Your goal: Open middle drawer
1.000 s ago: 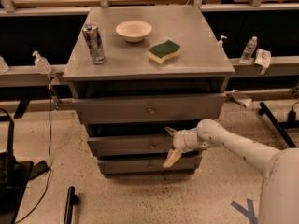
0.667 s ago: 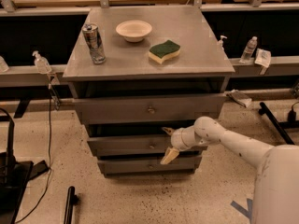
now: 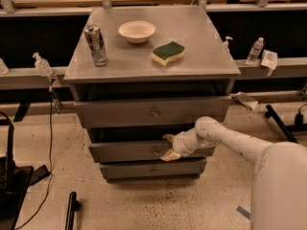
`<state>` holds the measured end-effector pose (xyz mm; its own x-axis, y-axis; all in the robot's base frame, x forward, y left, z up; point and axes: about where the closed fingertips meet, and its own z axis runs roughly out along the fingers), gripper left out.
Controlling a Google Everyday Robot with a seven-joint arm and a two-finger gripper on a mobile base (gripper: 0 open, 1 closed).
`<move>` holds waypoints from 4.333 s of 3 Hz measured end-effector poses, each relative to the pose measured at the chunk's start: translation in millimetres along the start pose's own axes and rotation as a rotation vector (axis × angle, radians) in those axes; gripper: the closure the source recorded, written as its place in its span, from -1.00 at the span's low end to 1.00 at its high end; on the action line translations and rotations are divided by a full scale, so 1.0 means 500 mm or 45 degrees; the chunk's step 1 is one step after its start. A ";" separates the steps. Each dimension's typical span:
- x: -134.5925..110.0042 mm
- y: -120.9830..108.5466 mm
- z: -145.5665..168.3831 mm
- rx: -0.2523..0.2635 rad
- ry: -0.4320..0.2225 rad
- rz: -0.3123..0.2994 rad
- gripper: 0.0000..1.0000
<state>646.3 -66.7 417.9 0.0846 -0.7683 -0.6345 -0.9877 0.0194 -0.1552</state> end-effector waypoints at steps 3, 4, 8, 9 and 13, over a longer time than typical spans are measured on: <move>-0.019 -0.004 -0.023 0.000 -0.001 0.000 1.00; -0.019 -0.004 -0.023 0.000 -0.001 0.000 1.00; -0.054 0.050 -0.045 -0.052 -0.107 -0.027 -0.56; -0.102 0.116 -0.040 -0.172 -0.205 -0.060 -0.98; -0.105 0.203 -0.107 -0.279 -0.199 -0.045 -1.00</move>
Offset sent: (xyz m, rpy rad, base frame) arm -0.0862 0.0041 0.0594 0.1486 0.0083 0.1131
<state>534.6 -58.7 475.7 0.1222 -0.6574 -0.7436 -0.9872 -0.1582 -0.0224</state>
